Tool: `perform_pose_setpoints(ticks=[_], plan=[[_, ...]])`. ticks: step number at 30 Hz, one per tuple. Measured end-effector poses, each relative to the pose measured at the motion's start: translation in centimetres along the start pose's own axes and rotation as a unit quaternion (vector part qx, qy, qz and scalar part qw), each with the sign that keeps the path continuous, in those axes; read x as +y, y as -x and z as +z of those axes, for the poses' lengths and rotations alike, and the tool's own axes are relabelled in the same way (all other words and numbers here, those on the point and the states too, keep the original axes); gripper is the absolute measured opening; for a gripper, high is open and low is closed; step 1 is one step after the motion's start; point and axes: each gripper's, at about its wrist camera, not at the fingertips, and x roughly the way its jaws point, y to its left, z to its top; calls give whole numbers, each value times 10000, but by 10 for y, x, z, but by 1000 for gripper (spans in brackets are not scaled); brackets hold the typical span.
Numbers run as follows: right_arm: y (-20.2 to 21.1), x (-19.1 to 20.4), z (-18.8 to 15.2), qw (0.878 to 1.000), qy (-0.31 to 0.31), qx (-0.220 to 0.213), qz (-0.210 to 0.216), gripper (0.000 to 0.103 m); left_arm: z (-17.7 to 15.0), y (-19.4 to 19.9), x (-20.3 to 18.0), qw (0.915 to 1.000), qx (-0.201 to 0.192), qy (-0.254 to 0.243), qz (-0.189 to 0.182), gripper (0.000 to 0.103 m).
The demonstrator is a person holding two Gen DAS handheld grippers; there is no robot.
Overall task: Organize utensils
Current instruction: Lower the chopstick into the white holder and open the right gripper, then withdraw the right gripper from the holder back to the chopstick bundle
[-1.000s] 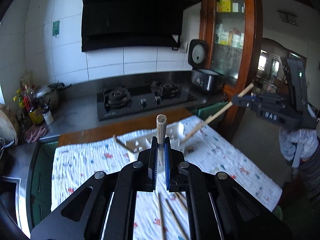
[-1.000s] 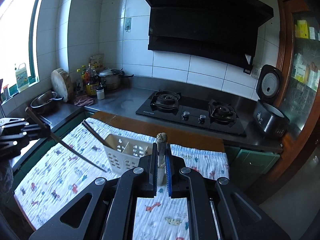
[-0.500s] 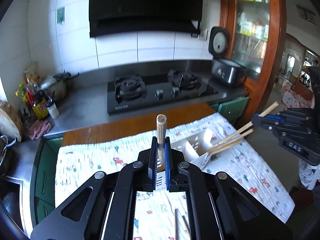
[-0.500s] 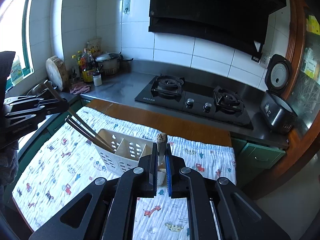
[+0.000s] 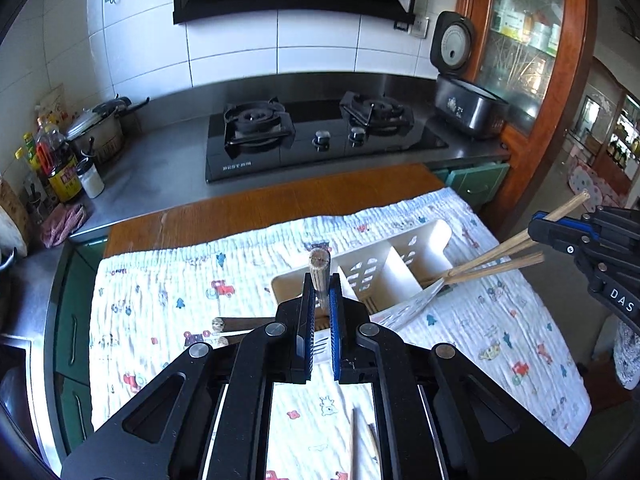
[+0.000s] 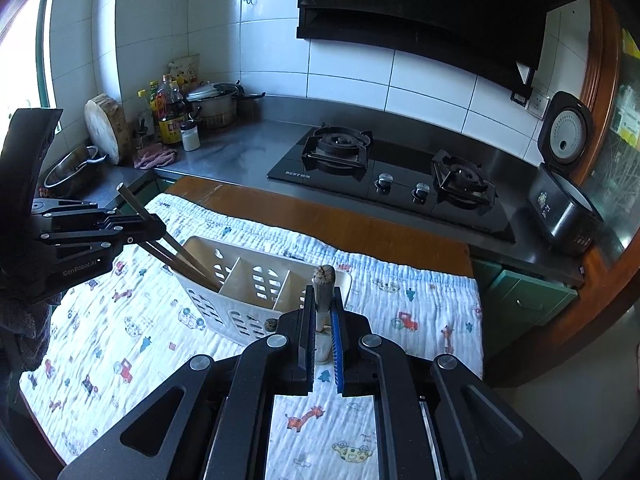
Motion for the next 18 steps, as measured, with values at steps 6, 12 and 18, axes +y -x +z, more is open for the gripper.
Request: perform_pose_setpoints(ticks=[6,12,18], plan=[[-7,-3,-1,10000,-75,45,-20,7,-3,-7,1,10000,58,35,-4,7],[-3,-4,0,9999,-112,-66,-5,8,-4,-5,1,10000,-31,28,28,8],[21,-6,-1,9991,-167,-378,-83,21,-3,20,-2,9993,-362,30,-30,18]])
